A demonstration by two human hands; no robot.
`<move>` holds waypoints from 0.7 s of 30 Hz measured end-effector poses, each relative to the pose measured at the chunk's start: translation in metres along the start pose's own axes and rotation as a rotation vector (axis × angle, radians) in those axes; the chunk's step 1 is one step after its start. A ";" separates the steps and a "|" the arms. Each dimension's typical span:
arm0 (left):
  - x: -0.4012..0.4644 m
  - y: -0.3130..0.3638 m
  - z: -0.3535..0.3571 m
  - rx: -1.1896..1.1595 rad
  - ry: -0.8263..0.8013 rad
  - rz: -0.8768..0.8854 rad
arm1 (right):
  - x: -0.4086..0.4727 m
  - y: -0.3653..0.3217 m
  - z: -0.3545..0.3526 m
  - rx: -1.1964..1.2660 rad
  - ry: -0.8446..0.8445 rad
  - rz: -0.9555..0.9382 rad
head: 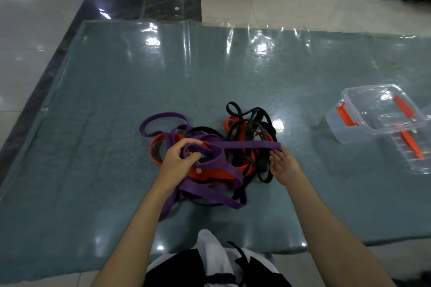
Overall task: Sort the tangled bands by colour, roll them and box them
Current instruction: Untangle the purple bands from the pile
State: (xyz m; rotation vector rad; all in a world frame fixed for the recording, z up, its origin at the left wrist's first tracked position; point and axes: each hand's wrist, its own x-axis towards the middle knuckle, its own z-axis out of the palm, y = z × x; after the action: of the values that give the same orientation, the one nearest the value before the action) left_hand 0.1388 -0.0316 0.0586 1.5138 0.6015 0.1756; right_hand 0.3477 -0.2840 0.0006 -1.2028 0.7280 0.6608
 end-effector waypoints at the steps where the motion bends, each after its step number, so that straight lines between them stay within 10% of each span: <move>1: 0.001 0.000 -0.001 0.021 -0.013 0.004 | 0.002 -0.004 0.002 -0.019 -0.001 0.024; 13: -0.008 -0.017 -0.021 0.102 0.029 0.072 | 0.005 -0.063 0.010 0.163 -0.042 -0.139; 21: -0.026 -0.017 -0.023 0.170 0.063 0.062 | 0.005 -0.100 -0.013 -0.128 -0.067 -0.071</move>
State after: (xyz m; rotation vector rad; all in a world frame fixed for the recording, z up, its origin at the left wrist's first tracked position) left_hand 0.1014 -0.0250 0.0501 1.6974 0.6326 0.2251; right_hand 0.4269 -0.3196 0.0522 -1.3111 0.5918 0.6937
